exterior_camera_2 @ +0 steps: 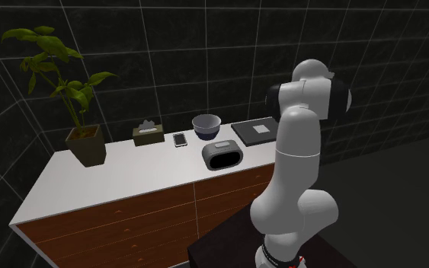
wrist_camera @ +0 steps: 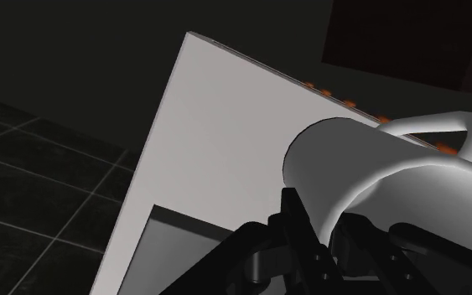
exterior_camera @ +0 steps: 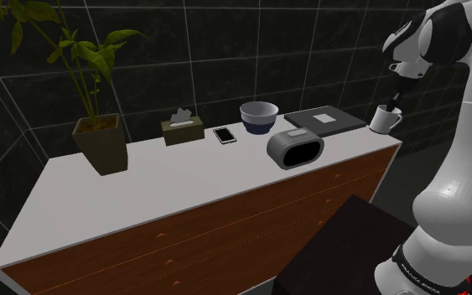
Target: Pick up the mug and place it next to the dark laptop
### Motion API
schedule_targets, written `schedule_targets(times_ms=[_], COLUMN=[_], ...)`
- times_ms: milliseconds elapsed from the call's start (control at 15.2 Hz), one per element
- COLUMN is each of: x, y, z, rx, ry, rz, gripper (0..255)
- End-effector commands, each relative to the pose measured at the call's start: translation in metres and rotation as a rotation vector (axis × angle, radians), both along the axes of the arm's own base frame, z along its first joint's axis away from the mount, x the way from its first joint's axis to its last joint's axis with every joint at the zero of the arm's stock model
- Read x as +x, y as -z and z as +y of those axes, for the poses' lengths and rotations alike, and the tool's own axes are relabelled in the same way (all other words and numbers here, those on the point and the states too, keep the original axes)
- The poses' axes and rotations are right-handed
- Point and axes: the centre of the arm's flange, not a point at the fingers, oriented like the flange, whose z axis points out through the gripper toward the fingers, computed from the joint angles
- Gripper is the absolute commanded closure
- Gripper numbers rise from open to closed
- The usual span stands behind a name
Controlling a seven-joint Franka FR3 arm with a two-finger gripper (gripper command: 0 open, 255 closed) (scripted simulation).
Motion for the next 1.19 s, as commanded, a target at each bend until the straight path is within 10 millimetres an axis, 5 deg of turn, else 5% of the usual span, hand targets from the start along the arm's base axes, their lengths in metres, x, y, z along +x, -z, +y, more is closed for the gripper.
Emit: schedule_targets(times_ms=[0, 594, 1056, 1122], x=[-0.001, -0.001, -0.001, -0.001], y=[0.011, 0.058, 0.058, 0.058], z=[0.000, 0.000, 0.000, 0.000], rx=[-0.001, -0.001, -0.001, -0.001], ry=[0.000, 0.000, 0.000, 0.000], rz=[0.000, 0.000, 0.000, 0.000], gripper=[255, 255, 255, 0])
